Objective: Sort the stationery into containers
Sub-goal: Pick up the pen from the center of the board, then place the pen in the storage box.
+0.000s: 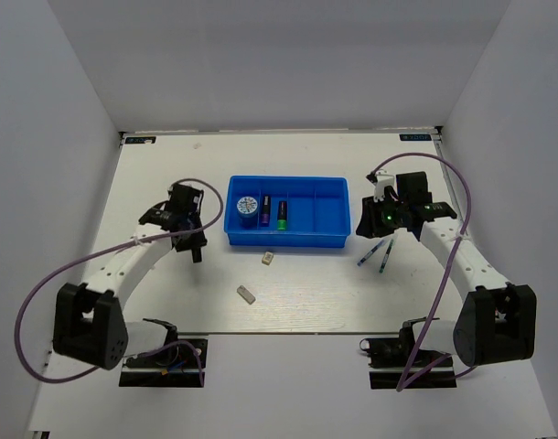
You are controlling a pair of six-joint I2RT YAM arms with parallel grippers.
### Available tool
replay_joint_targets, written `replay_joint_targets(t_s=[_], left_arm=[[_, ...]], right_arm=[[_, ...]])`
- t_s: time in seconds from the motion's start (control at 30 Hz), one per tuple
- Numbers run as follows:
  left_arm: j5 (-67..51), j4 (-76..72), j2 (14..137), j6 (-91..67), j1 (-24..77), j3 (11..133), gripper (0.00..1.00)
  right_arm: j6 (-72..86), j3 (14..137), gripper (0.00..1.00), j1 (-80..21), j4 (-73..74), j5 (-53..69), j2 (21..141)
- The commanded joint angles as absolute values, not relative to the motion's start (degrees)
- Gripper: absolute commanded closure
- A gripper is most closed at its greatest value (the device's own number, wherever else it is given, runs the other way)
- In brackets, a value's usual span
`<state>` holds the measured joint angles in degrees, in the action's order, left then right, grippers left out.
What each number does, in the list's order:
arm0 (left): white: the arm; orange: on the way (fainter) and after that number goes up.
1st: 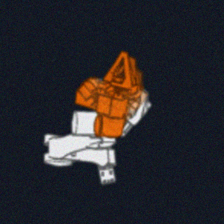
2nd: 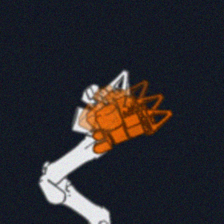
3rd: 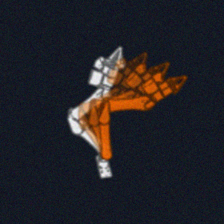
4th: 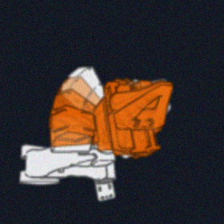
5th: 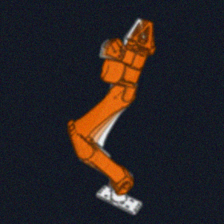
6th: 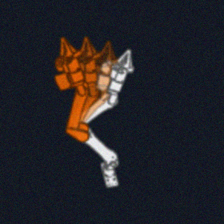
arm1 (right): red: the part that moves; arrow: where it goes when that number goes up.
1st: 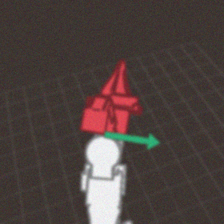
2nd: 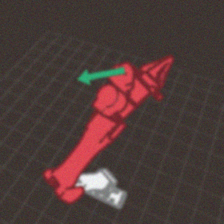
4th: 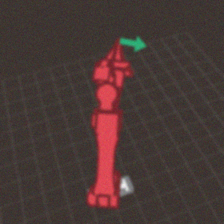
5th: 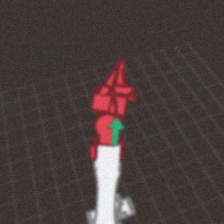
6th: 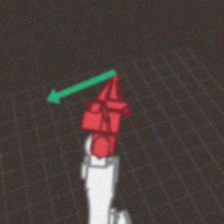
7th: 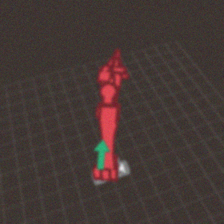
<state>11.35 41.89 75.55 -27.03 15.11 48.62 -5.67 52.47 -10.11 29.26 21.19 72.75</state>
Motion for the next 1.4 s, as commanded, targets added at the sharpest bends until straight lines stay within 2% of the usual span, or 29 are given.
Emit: replay_joint_targets(t_s=[0.0,0.03,0.07,0.13,0.17,0.23,0.4,0.6,0.93,1.03,1.07,1.1,1.13,1.23,1.37], left_arm=[[13.8,44.73,68.83,-25.75,19.07,55.54,0.99],[13.45,45.17,68.64,-25.66,21.07,59.98,0.99],[12.93,45.0,68.73,-25.75,21.7,60.03,0.99],[9.95,41.5,69.69,-25.49,22.85,63.01,0.99],[7.58,37.13,73.18,-25.31,25.29,64.15,0.99],[5.63,36.31,74.52,-24.52,27.14,66.7,0.99],[5.1,31.12,86.55,-25.66,29.62,74.95,0.99],[6.59,30.23,97.8,-27.16,31.11,82.87,0.93],[6.77,29.18,105.64,-28.3,33.4,87.19,0.86],[6.77,29.18,106.78,-28.3,34.1,87.8,0.73],[6.77,29.09,106.79,-28.39,34.1,87.72,0.7],[6.85,29.09,107.05,-28.48,34.28,87.71,0.55],[6.86,28.92,107.14,-28.48,34.45,87.71,0.5],[7.2,29.27,107.14,-28.48,34.36,87.36,0.39],[7.47,29.53,106.09,-28.13,34.28,88.15,0.33]], right_arm=[[-6.15,54.76,0.68,-9.84,29.88,22.59,71.98],[-5.98,54.67,0.73,-9.76,29.62,22.67,71.81],[-6.06,54.67,0.73,-9.84,29.62,22.68,71.72],[-5.98,54.67,0.84,-9.76,29.62,22.76,71.54],[-5.98,54.58,1.0,-9.76,29.62,22.76,71.63],[-6.5,54.67,1.0,-9.76,29.7,22.5,71.63],[-6.42,54.41,1.0,-9.76,29.27,20.75,71.19],[-6.06,54.14,1.0,-9.67,28.48,17.93,70.58],[-5.71,54.14,1.0,-9.67,28.56,17.58,70.93],[-5.71,54.23,0.93,-9.49,28.56,17.67,71.1],[-5.8,54.23,0.87,-9.58,28.56,17.67,71.1],[-5.89,54.23,0.85,-9.49,28.56,17.67,71.36],[-5.89,54.23,0.81,-9.58,28.74,17.75,71.37],[-6.06,54.75,0.68,-9.41,29.53,17.75,71.63],[-6.06,55.02,0.66,-8.88,29.44,17.4,71.8]])
